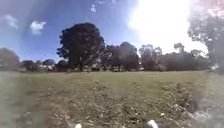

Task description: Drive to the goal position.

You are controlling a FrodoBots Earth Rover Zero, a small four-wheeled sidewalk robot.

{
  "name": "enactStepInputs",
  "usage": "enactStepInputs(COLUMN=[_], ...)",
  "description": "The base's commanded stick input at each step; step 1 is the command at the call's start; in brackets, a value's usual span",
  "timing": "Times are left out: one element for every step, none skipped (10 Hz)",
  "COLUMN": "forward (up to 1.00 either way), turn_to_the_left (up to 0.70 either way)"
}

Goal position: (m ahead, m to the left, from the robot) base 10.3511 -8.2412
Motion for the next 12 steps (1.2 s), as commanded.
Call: enactStepInputs(forward=[0.70, 0.70, 0.70, 0.70, 0.70, 0.70, 0.70, 0.70, 0.70, 0.70, 0.70, 0.70], turn_to_the_left=[0.00, 0.00, 0.00, 0.00, 0.00, 0.00, 0.00, 0.00, 0.00, 0.00, 0.00, 0.00])
